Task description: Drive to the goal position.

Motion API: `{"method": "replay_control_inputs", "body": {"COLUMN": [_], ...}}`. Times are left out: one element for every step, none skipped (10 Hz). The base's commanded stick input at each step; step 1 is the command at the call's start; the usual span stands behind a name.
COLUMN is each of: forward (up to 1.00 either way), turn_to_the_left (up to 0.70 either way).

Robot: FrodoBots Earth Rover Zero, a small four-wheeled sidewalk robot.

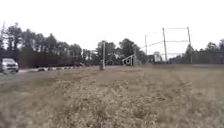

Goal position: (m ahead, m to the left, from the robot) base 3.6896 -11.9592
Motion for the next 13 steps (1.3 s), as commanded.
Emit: {"method": "replay_control_inputs", "body": {"forward": [0.70, 0.70, 0.70, 0.70, 0.70, 0.70, 0.70, 0.70, 0.70, 0.70, 0.70, 0.70, 0.70], "turn_to_the_left": [0.00, 0.00, 0.00, 0.00, 0.00, 0.00, 0.00, 0.00, 0.00, 0.00, 0.00, 0.00, 0.00]}}
